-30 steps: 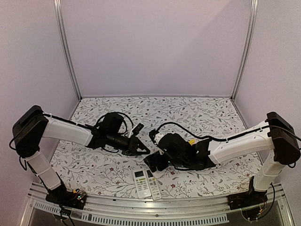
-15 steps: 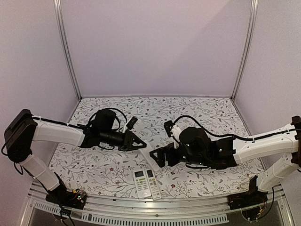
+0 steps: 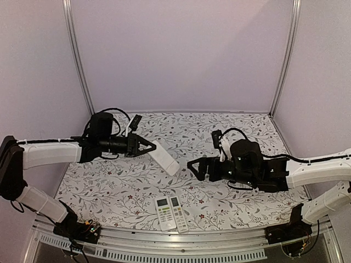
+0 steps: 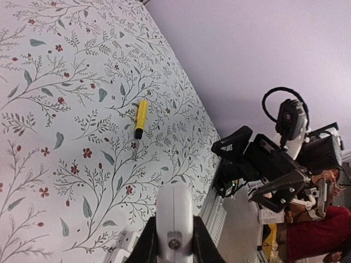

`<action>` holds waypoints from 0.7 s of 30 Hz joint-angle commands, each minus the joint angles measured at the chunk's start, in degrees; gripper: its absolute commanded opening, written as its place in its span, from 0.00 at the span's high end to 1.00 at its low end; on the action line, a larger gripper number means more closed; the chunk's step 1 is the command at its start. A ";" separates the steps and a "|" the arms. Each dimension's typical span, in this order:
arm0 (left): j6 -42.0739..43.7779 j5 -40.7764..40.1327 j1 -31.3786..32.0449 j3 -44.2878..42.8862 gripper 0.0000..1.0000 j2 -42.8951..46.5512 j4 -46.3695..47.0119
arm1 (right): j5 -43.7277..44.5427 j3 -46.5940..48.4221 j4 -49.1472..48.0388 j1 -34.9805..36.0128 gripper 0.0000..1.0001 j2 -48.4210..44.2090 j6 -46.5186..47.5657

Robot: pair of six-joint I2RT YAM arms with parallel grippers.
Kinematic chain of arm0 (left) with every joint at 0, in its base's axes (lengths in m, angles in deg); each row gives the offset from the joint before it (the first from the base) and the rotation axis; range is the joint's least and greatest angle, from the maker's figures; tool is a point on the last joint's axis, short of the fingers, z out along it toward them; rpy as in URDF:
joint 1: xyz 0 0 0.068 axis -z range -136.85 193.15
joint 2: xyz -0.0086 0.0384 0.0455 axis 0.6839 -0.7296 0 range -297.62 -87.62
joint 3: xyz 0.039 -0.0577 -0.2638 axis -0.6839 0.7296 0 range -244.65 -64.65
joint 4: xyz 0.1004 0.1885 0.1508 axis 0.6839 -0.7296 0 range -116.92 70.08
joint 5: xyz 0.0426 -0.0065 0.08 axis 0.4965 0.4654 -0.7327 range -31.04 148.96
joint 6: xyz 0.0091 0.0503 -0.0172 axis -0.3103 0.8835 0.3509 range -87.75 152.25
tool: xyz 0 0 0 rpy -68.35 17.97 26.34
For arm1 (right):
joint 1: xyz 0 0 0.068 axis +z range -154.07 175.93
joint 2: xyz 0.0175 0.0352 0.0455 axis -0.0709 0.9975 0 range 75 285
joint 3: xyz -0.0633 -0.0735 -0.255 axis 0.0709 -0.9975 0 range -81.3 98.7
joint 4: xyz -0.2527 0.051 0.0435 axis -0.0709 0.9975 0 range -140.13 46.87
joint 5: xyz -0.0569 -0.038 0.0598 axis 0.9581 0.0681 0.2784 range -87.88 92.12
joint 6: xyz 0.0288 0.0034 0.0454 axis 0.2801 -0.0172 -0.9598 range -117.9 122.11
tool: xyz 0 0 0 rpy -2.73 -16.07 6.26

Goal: Unload the batteries from the remote control
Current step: Remove the battery cover from the remote control.

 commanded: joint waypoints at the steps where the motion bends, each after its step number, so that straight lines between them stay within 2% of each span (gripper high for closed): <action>1: 8.32 6.73 -3.96 -5.06 1.00 1.65 -4.85 | -6.08 -2.85 -4.94 -4.57 0.01 -2.36 -2.16; 11: 14.50 15.72 -6.29 -11.88 1.00 0.16 -4.78 | -13.85 -4.60 -6.89 -10.60 0.01 -4.95 -0.73; 17: 12.23 19.18 -6.28 -8.97 1.00 -1.45 2.50 | -21.14 -1.88 -6.81 -10.69 0.01 -3.65 3.28; 21: 11.38 20.78 -5.78 -7.52 1.00 -1.43 3.62 | -26.45 0.68 -7.46 -10.61 0.04 0.01 3.79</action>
